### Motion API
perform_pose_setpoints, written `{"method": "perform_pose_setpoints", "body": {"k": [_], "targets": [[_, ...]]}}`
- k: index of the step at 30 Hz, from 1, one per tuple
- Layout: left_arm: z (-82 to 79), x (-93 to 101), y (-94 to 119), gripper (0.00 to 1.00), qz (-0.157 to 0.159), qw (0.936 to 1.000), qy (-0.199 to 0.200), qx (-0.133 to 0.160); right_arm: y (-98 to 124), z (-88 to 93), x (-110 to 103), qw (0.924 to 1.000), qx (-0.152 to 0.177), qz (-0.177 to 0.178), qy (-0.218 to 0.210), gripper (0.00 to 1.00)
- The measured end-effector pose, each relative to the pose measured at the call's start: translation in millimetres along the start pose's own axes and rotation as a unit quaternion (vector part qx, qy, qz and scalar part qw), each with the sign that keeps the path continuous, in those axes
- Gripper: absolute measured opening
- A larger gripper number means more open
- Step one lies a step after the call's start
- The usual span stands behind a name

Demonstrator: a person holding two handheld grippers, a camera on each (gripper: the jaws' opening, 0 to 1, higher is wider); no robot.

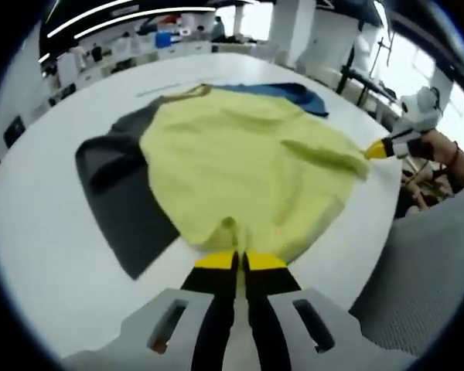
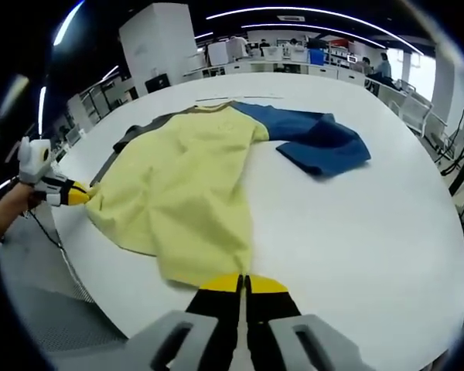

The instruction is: Fold the garment on the visible template until the final outline fits inside the template.

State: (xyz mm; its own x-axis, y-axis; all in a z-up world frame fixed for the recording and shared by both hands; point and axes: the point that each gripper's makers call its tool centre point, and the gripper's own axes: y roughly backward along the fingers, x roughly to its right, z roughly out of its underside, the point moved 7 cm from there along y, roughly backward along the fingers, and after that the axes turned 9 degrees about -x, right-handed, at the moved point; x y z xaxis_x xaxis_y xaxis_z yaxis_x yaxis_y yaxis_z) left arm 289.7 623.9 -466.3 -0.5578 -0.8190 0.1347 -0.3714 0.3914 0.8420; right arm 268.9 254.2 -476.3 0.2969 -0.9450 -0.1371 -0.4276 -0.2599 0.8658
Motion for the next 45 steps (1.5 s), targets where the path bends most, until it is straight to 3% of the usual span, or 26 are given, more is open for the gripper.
{"method": "perform_pose_setpoints", "body": {"k": [8, 11, 22, 45], "targets": [[15.9, -1.8, 15, 0.00, -0.014, 0.9994, 0.029, -0.014, 14, 4.2, 0, 0.9997, -0.004, -0.002, 0.023, 0.00], [25.4, -6.0, 19, 0.00, -0.030, 0.9980, 0.036, -0.042, 20, 9.2, 3, 0.9994, -0.009, 0.002, 0.032, 0.00], [42.3, -10.3, 19, 0.00, -0.051, 0.9938, 0.045, -0.088, 18, 30.6, -14, 0.9991, -0.023, -0.032, 0.012, 0.00], [53.2, -5.8, 23, 0.01, -0.060, 0.9906, 0.070, -0.101, 16, 39.1, -16, 0.9987, -0.041, -0.025, 0.020, 0.00]]}}
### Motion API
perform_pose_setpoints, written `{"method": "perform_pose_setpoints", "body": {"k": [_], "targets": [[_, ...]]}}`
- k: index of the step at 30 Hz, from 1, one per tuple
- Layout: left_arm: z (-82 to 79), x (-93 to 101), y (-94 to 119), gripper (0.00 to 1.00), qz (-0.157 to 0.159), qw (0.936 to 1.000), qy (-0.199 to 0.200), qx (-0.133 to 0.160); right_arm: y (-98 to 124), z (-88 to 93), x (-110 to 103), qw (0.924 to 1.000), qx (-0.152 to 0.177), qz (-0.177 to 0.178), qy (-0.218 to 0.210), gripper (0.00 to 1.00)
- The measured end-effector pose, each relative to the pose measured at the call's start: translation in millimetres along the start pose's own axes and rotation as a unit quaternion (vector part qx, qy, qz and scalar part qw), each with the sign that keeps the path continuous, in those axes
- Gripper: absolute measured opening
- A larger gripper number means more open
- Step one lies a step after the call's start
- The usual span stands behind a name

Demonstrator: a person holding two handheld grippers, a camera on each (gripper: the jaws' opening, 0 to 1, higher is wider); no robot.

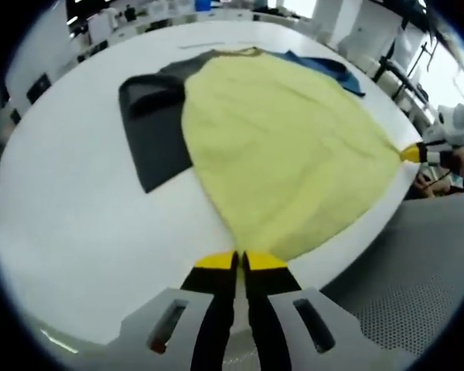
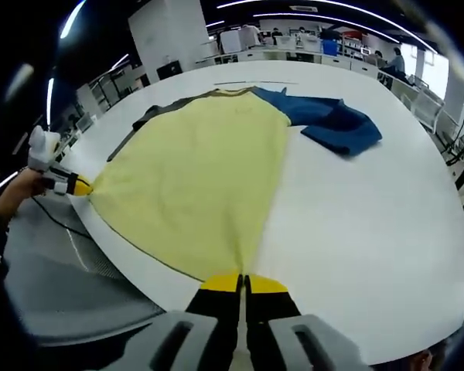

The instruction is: Fold the garment on the visible template until the final outline fits inside the template.

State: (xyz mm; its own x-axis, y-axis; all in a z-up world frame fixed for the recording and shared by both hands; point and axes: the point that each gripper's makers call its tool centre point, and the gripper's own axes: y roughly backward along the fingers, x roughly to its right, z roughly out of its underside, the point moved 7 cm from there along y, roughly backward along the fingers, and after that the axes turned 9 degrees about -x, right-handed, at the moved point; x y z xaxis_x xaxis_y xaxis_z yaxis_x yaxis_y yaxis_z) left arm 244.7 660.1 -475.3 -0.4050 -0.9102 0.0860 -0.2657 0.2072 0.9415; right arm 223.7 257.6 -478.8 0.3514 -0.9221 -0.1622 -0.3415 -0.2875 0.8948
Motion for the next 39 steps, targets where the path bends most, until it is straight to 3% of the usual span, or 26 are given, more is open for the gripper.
{"method": "perform_pose_setpoints", "body": {"k": [10, 16, 23, 30, 39], "targets": [[2.1, 0.2, 0, 0.01, 0.001, 0.9998, 0.016, 0.006, -1, 0.2, 1, 1.0000, -0.001, -0.007, -0.004, 0.00], [2.7, 0.0, 1, 0.07, -0.005, 0.9999, 0.010, 0.011, 0, 0.8, 1, 0.9999, -0.006, -0.009, -0.002, 0.00], [0.8, 3.5, 5, 0.31, 0.021, 0.9974, 0.041, 0.055, 2, -1.6, 1, 1.0000, 0.000, -0.006, 0.003, 0.16], [-7.3, 5.8, 13, 0.53, 0.011, 0.9955, 0.022, 0.092, 7, -11.5, 0, 0.9995, 0.019, -0.006, 0.022, 0.38], [-23.8, 6.9, 19, 0.84, 0.009, 0.9892, 0.013, 0.145, 21, -44.0, 15, 0.9956, 0.075, -0.002, 0.056, 0.47]]}}
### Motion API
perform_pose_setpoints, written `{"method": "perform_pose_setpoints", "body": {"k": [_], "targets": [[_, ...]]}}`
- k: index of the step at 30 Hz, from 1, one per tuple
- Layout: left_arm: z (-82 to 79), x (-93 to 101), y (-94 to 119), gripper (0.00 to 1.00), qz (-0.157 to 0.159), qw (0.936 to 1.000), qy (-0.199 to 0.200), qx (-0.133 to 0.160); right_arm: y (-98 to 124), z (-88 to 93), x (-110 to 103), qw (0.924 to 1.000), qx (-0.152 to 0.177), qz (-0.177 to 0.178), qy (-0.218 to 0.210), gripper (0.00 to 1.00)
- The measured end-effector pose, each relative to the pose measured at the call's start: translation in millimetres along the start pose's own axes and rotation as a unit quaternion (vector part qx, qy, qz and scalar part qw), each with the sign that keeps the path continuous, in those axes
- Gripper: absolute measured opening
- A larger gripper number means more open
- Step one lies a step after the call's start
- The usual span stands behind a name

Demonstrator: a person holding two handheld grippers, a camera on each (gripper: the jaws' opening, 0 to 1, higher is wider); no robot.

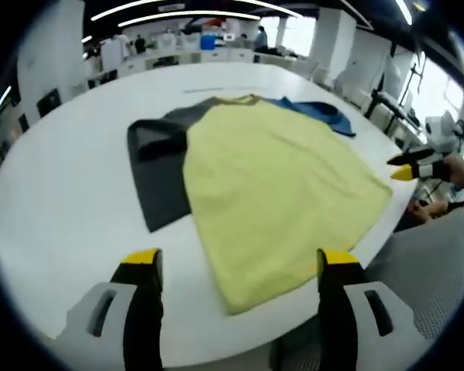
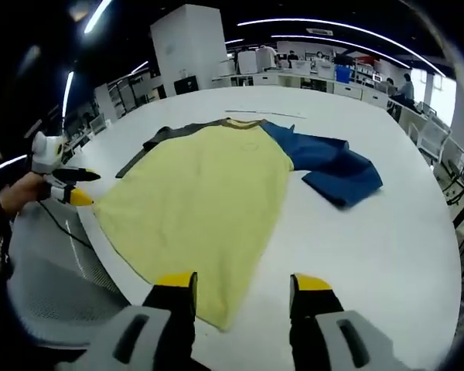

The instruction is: Fold the garment on the visible template until the final outline fits inside the template.

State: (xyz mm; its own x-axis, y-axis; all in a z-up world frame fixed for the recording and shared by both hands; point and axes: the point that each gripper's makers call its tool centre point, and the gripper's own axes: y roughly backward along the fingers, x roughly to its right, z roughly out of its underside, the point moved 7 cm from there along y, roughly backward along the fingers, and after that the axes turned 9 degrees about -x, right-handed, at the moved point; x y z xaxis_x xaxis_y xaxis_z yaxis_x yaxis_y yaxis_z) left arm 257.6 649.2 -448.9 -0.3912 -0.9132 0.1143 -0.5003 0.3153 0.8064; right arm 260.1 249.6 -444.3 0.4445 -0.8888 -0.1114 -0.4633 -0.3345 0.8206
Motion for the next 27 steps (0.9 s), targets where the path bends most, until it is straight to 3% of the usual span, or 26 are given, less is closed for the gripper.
{"method": "perform_pose_setpoints", "body": {"k": [4, 11, 16, 21, 27], "targets": [[-8.2, 4.1, 4, 0.89, -0.001, 0.9997, -0.005, 0.023, 1, -14.0, 15, 0.9998, 0.013, 0.009, 0.014, 0.48], [-15.6, 6.5, 5, 0.99, -0.009, 0.9991, -0.018, 0.037, -4, -43.3, 44, 0.9986, 0.034, 0.020, 0.037, 0.48], [-20.8, 8.2, 8, 0.99, -0.012, 0.9982, -0.028, 0.052, -14, -61.2, 63, 0.9981, 0.052, 0.003, 0.034, 0.47], [-24.9, 8.4, 10, 0.99, -0.004, 0.9980, -0.015, 0.061, -28, -69.5, 78, 0.9977, 0.038, -0.002, 0.055, 0.47], [-27.6, 5.5, 13, 0.99, -0.017, 0.9974, -0.020, 0.068, -48, -76.0, 96, 0.9973, 0.026, -0.003, 0.069, 0.43]]}}
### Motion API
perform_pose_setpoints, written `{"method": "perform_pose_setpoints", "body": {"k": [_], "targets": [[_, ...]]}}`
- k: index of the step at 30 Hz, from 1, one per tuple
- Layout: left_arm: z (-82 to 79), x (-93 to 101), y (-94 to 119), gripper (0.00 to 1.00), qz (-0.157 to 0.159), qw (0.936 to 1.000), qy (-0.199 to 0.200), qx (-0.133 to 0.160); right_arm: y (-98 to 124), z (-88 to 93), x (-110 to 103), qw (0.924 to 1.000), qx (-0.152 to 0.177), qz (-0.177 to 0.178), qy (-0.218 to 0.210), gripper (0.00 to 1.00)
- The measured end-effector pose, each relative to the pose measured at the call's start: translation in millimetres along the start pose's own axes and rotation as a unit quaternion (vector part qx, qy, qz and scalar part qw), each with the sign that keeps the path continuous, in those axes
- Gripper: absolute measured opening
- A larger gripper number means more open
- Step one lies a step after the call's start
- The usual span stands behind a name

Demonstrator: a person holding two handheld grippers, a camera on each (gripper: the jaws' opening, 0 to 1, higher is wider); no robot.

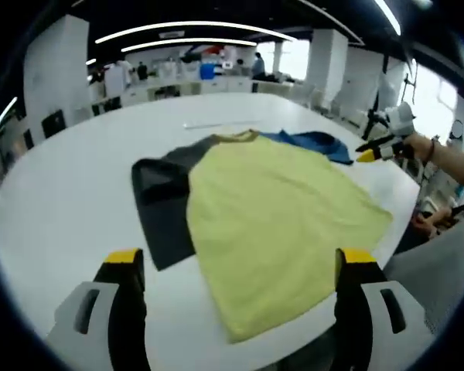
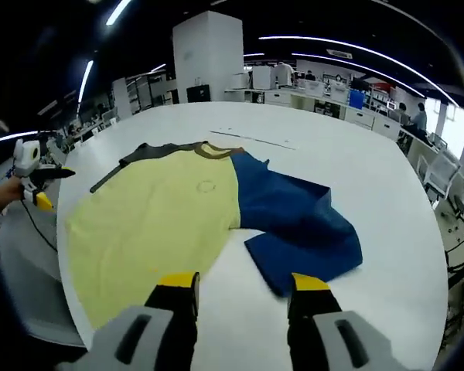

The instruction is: Fold the garment on the visible template until the final outline fits inside the template.

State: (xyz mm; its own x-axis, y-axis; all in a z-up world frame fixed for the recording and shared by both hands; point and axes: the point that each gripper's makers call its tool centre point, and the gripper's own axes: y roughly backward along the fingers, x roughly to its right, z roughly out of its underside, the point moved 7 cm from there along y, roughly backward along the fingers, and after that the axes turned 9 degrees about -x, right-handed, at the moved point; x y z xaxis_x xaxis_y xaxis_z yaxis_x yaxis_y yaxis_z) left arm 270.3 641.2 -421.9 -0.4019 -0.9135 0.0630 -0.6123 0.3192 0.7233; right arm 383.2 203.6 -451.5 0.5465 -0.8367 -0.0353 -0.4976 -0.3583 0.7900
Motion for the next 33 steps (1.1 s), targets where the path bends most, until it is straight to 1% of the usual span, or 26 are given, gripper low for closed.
{"method": "perform_pose_setpoints", "body": {"k": [3, 4, 6, 8, 10, 14, 18, 19, 22, 23, 24, 25, 26, 27, 28, 29, 31, 33], "targets": [[0.0, -1.1, 1, 0.98, -0.005, 1.0000, -0.003, 0.000, -8, -2.8, 8, 1.0000, -0.001, -0.004, -0.004, 0.38], [-0.1, -1.0, 2, 0.98, -0.006, 1.0000, -0.005, 0.001, -12, -3.8, 10, 1.0000, -0.001, -0.004, -0.004, 0.35], [0.1, -0.5, 2, 0.97, -0.007, 1.0000, -0.006, 0.000, -17, -3.3, 13, 0.9999, -0.012, -0.003, -0.001, 0.31], [1.5, 0.0, 1, 0.95, -0.005, 1.0000, -0.007, -0.005, -22, -2.6, 15, 0.9997, -0.022, -0.002, 0.007, 0.30], [3.3, 1.0, 1, 0.92, 0.000, 0.9999, -0.005, -0.012, -26, -2.6, 16, 0.9995, -0.028, -0.005, 0.011, 0.30], [3.8, 3.3, 2, 0.92, 0.006, 0.9999, -0.008, -0.007, -30, -2.8, 16, 0.9991, -0.038, -0.010, 0.020, 0.26], [3.5, 3.1, 3, 0.90, 0.004, 0.9999, -0.011, -0.005, -33, -1.7, 18, 0.9988, -0.045, -0.016, 0.013, 0.21], [3.4, 2.5, 3, 0.89, 0.003, 0.9999, -0.011, -0.003, -34, -1.3, 18, 0.9985, -0.048, -0.014, 0.022, 0.21], [3.4, 1.5, 5, 0.88, 0.007, 1.0000, -0.007, -0.001, -38, 0.3, 20, 0.9981, -0.056, -0.013, 0.023, 0.20], [2.9, 2.3, 5, 0.88, 0.006, 1.0000, -0.008, 0.001, -37, -1.0, 21, 0.9983, -0.051, -0.010, 0.027, 0.19], [2.8, 2.2, 6, 0.88, 0.005, 1.0000, -0.008, 0.001, -36, 0.0, 21, 0.9981, -0.056, -0.009, 0.024, 0.18], [2.7, 2.9, 6, 0.88, 0.005, 0.9999, -0.010, 0.000, -36, -0.3, 20, 0.9976, -0.059, -0.005, 0.036, 0.17], [2.6, 3.1, 7, 0.87, 0.004, 0.9999, -0.010, 0.000, -35, -0.2, 22, 0.9964, -0.063, 0.007, 0.056, 0.15], [2.6, 3.2, 7, 0.87, 0.003, 0.9999, -0.010, 0.000, -35, -0.3, 22, 0.9959, -0.063, 0.011, 0.064, 0.14], [2.5, 3.6, 7, 0.87, 0.003, 0.9999, -0.010, 0.001, -36, -0.7, 21, 0.9971, -0.061, 0.006, 0.046, 0.13], [2.5, 4.0, 7, 0.87, 0.003, 0.9999, -0.009, 0.002, -36, -1.0, 22, 0.9974, -0.060, 0.008, 0.041, 0.12], [2.9, 4.7, 8, 0.86, 0.004, 1.0000, -0.009, 0.002, -37, -1.9, 24, 0.9971, -0.059, 0.017, 0.045, 0.06], [3.4, 5.0, 8, 0.86, 0.003, 1.0000, -0.009, 0.001, -37, -2.8, 22, 0.9968, -0.057, 0.021, 0.051, 0.02]]}}
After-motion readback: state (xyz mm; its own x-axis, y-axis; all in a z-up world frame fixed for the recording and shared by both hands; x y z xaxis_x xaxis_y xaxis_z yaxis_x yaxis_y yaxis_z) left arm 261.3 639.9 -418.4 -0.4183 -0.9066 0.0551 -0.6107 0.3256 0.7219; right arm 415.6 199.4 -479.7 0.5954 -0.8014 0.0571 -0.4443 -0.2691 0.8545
